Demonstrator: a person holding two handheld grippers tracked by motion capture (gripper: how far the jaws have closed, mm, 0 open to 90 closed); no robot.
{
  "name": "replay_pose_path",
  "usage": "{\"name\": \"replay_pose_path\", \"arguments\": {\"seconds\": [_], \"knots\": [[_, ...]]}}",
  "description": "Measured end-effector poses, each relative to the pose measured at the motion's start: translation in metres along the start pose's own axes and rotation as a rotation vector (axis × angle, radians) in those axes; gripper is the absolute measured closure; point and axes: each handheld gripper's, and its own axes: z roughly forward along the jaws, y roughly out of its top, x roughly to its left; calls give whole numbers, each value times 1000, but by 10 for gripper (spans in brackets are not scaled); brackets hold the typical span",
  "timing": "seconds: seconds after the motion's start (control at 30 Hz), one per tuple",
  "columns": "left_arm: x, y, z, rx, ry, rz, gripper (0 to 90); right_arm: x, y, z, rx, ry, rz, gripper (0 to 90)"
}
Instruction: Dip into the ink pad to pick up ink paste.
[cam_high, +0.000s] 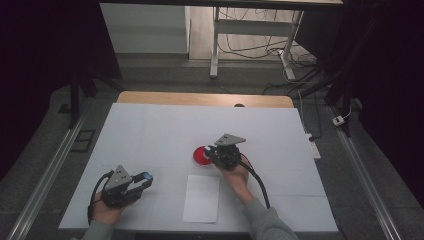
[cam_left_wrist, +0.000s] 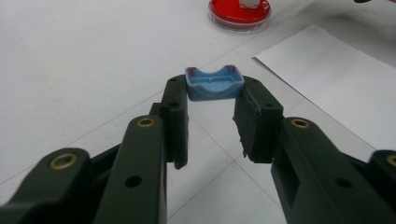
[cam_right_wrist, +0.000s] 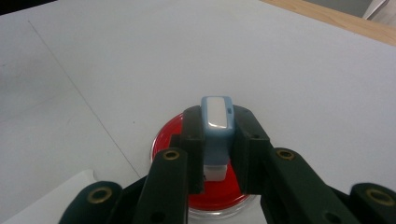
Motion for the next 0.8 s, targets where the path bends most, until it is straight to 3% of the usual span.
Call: {"name": "replay_pose_path", "arguments": {"seconds": [0.43,0.8], "knots": [[0,0,0,-1,0,-1,657,0,0,-1,1,-2,0,756],[0,0,0,-1,0,0,656,-3,6,-9,-38,-8,18,756]]}}
